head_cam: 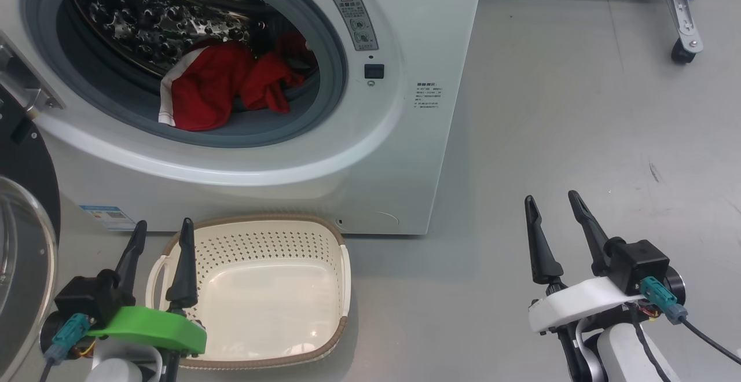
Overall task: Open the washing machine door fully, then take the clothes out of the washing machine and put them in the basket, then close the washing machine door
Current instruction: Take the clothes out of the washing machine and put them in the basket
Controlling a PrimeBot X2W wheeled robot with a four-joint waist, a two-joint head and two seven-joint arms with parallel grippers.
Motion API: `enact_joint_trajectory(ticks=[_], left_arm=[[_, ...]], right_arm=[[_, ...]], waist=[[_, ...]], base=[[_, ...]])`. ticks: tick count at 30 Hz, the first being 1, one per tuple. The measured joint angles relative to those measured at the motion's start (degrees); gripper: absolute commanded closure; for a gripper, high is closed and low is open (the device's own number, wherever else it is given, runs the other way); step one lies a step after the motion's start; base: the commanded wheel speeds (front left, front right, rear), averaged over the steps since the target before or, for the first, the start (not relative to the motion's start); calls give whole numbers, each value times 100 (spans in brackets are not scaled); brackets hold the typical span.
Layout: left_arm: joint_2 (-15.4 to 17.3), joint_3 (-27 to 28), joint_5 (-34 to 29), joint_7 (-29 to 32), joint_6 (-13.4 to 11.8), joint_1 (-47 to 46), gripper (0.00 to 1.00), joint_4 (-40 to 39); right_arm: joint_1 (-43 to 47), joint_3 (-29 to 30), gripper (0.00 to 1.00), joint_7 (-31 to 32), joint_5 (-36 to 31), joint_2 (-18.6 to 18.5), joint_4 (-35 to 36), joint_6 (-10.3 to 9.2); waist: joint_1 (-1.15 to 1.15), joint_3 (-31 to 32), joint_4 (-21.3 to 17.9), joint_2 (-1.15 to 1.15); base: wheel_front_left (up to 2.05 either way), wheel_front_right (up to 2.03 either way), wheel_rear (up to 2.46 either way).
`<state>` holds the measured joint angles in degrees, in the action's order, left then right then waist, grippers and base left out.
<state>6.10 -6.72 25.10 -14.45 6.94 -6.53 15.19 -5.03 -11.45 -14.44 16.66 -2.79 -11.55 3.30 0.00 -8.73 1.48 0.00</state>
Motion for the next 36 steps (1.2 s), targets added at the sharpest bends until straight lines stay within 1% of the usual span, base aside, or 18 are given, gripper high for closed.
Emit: enact_joint_trajectory(ticks=[6,10,11,16,17,21,26,31,36], left_arm=[[12,125,-74,0,0,-2,0,-59],[104,131,-246,0,-13,-3,0,-10],[137,135,-260,0,-16,-7,0,-11],[242,189,-303,1,-44,-105,0,-45],[267,233,-302,2,-86,-158,0,-51],[450,363,-303,36,-143,-410,0,-90],[702,569,-304,191,-211,-770,0,-94],[947,823,-294,472,-320,-1179,0,-70],[1215,878,-311,749,-364,-1639,0,-21]], right_arm=[[-19,-107,0,0,0,1,53,0],[-24,-179,0,0,0,1,101,-3],[-25,-198,0,0,-1,1,108,-42],[-32,-261,0,1,-1,1,182,-58],[-37,-281,0,0,-1,0,198,-98],[-64,-366,0,1,-1,1,268,-144],[-233,-514,0,0,8,-2,374,-145],[-406,-660,0,0,113,-1,491,-202],[-522,-829,0,0,209,-2,543,-246]], waist=[[0,-135,-73,0],[0,-270,-145,0],[0,-313,-167,0],[0,-564,-286,0],[0,-624,-313,0],[0,-877,-433,0],[0,-1212,-614,0],[0,-1521,-848,0],[0,-1805,-1114,0]], base=[[0,0,0],[0,0,0],[0,0,0],[0,0,0],[0,0,0],[0,0,0],[0,0,0],[0,0,0],[0,0,0]])
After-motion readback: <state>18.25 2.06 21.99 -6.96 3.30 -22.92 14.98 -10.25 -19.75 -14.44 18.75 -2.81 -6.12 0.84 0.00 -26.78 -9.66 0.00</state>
